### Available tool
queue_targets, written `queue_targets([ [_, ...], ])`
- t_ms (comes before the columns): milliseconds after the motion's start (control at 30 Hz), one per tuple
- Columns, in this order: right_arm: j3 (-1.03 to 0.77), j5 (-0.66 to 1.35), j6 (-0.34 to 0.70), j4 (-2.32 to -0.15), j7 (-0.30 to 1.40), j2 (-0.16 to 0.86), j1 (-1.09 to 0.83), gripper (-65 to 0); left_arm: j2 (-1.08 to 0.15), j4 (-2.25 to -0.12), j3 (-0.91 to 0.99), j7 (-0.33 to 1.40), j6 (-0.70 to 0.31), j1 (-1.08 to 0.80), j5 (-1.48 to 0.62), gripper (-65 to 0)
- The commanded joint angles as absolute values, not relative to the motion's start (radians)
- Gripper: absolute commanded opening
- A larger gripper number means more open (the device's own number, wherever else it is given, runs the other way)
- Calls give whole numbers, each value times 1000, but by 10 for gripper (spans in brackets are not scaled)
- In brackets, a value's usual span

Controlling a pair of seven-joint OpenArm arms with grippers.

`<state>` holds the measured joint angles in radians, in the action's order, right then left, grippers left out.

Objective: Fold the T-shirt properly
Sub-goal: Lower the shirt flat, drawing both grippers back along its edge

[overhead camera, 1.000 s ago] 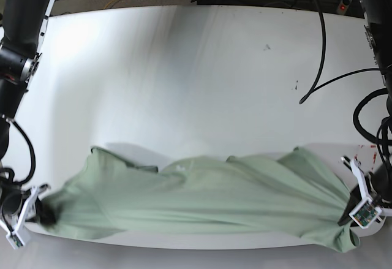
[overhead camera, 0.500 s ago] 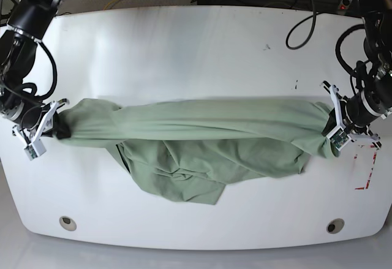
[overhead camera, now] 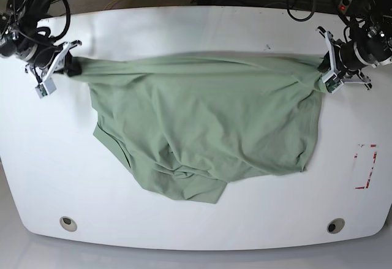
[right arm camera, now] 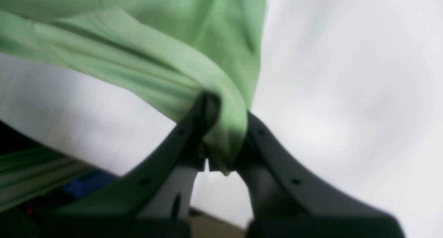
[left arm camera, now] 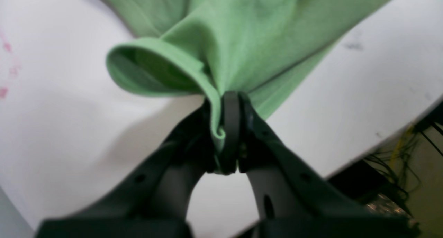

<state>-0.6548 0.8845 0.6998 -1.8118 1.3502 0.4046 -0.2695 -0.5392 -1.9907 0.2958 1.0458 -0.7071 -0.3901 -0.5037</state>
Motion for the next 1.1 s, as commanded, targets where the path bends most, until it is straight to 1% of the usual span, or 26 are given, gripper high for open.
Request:
queue_targets([
  [0, -688, 894, 698, -1830, 1340, 410, -300, -650, -561, -1989, 335, 1056, -698, -423, -472, -650],
  [167, -704, 894, 698, -1830, 1340, 354, -371, -650, -552, -1956, 380, 1056, -698, -476, -470, -650],
  [300, -697, 894, 698, -1830, 1340, 320, -395, -650, -498, -1939, 433, 1056, -698, -479, -427, -647],
  [333, -697, 894, 698, -1830, 1340, 312, -401, -620, -483, -1934, 440, 1056, -698, -479, -406, -647],
  [433, -702, 894, 698, -1830, 1340, 298, -410, -449, -449, -1916, 447, 1056, -698, -472, -338, -643],
  [467, -702, 894, 698, -1830, 1340, 292, -412, -395, -446, -1913, 447, 1056, -698, -472, -332, -631],
  [500, -704, 894, 698, -1830, 1340, 285, -412, -315, -443, -1913, 444, 1056, -698, -472, -332, -586],
  [533, -704, 894, 698, -1831, 1340, 283, -412, -276, -443, -1913, 444, 1056, -698, -472, -335, -550],
  [600, -704, 894, 698, -1837, 1340, 283, -414, -173, -441, -1913, 444, 1056, -698, -472, -343, -418],
  [633, -705, 894, 698, -1854, 1340, 285, -414, -132, -440, -1913, 444, 1056, -698, -472, -348, -340],
  [667, -705, 894, 698, -1871, 1340, 285, -412, -113, -440, -1913, 444, 1056, -698, -472, -351, -286],
  [733, -707, 894, 698, -1897, 1340, 285, -406, -101, -440, -1913, 444, 1056, -698, -472, -351, -232],
  [833, -705, 891, 698, -1903, 1337, 285, -377, -103, -440, -1914, 446, 1056, -698, -470, -352, -225],
  [900, -704, 880, 698, -1868, 1337, 278, -338, -103, -440, -1916, 449, 1058, -698, -450, -352, -225],
  [967, -704, 866, 698, -1830, 1337, 274, -295, -103, -440, -1922, 460, 1058, -698, -443, -357, -244],
  [1067, -705, 855, 698, -1750, 1337, 246, -226, -103, -429, -1920, 568, 1058, -698, -444, -478, -296],
])
